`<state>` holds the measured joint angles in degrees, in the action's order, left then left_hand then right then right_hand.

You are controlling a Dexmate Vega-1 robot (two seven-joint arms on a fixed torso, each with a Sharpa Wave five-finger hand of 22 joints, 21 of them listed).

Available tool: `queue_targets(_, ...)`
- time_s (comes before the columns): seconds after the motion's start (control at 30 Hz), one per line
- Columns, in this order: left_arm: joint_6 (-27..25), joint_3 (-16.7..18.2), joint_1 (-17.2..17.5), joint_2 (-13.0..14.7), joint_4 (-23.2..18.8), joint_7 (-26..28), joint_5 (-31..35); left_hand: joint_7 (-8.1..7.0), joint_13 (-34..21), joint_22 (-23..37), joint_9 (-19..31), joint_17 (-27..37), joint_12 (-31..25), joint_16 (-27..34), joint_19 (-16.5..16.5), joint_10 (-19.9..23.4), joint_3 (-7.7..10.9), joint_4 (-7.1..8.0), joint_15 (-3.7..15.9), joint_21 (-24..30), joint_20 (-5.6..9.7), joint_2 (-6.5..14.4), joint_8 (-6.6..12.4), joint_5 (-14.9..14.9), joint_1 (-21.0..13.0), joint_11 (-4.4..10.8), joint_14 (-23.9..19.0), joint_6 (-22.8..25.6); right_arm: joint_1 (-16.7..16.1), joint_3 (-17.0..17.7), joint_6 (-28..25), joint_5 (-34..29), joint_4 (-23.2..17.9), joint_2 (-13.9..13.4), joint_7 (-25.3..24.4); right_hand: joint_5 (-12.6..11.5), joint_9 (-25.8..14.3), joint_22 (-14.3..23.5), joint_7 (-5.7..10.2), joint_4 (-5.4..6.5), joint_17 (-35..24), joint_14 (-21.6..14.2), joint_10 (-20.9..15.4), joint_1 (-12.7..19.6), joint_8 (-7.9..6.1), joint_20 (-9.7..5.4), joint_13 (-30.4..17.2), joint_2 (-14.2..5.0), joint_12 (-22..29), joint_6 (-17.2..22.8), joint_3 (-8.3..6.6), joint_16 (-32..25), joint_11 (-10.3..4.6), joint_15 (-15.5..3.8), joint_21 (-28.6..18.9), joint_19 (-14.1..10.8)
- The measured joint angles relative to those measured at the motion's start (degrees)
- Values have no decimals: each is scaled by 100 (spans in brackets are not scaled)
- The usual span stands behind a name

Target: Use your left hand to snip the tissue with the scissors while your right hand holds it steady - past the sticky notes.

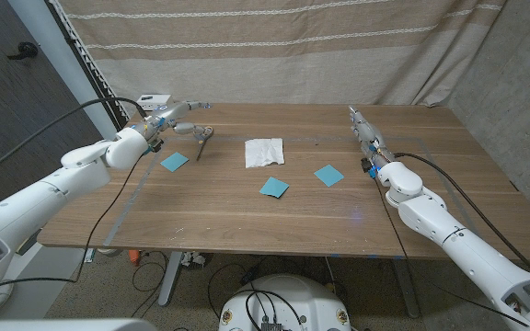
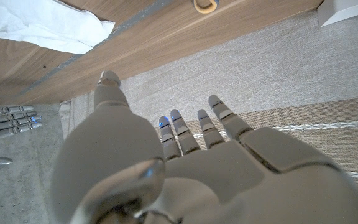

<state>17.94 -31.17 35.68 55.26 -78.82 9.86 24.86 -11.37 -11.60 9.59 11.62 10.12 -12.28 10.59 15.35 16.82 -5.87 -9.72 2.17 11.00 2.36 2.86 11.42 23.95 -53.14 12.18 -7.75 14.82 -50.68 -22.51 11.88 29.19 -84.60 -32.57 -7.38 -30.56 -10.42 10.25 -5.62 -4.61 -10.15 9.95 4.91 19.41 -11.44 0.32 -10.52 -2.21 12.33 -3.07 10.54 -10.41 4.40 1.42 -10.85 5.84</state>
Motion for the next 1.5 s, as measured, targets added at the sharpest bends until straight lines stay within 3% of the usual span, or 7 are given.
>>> queue_targets(0.3, 183, -138, -186, 38, 158, 8, 323, 0, 0, 16, 0, 16, -27, 0, 0, 71, -33, 32, 0, -21, 0, -91, 0, 49, -23, -1, -1, 0, 13, -19, -56, -23, -49, 0, -32, 0, 0, 0, 0, 0, 0, 0, 0, 0, 0, 0, 0, 0, 0, 0, 0, 0, 0, 0, 0, 0)
queue_targets(0.67, 371, -281, -391, 62, 383, 311, 786, -31, -30, 16, 48, 16, -93, 24, 0, 283, -135, 183, -2, -21, 0, -224, 27, 139, 110, 10, -210, 31, 10, -33, -122, -52, -120, -4, -95, 0, 0, 0, 0, 0, 0, -32, 0, 0, 23, 0, 0, 0, 0, 0, 0, 0, 0, -32, 0, 0)
queue_targets(0.83, 449, -373, -506, 62, 511, 506, 1020, 33, -74, 35, 104, 43, -115, 24, 0, 329, -414, 461, -12, -20, 0, -454, 90, 138, 604, 0, -261, 12, 11, -44, -132, -71, -122, 5, -104, 0, 0, 0, 0, 0, 0, -32, 0, 0, 23, 0, 0, 0, 0, 0, 0, 0, 0, -32, 0, 0)
queue_targets(0.93, 472, -406, -540, 61, 548, 589, 1133, 33, -81, 43, 129, 43, -115, 24, 0, 329, -502, 515, -12, -20, 0, -465, 90, 102, 700, 0, -261, 11, 19, -53, -133, -79, -118, 20, -106, 0, 0, 0, 0, 3, 0, -32, 0, 0, 23, 0, 0, 0, 0, 0, 3, 0, 0, -32, 0, 0)
queue_targets(1.17, 491, -521, -635, 90, 594, 706, 1380, 56, -81, 27, 158, 27, -21, 0, 0, 49, -435, 401, 0, -20, 0, -318, 90, 194, 457, 11, -205, -80, 30, -69, -115, -100, -105, 45, -122, 0, 0, 0, 0, 1, 0, -32, 0, 0, 23, 0, 0, 0, 0, 0, 47, 0, 0, -31, -45, 0)
queue_targets(1.5, 609, -704, -815, 201, 614, 726, 1816, 96, -106, 27, 211, 27, -7, 0, 0, -12, -363, 329, 0, -20, 0, -170, 65, 237, 237, 11, -205, -361, 27, -75, -105, -133, -121, 52, -170, -39, 0, 0, 0, 1, 0, -31, 0, 22, 23, 0, 0, -22, 0, 0, 47, 0, 0, -31, -45, 0)
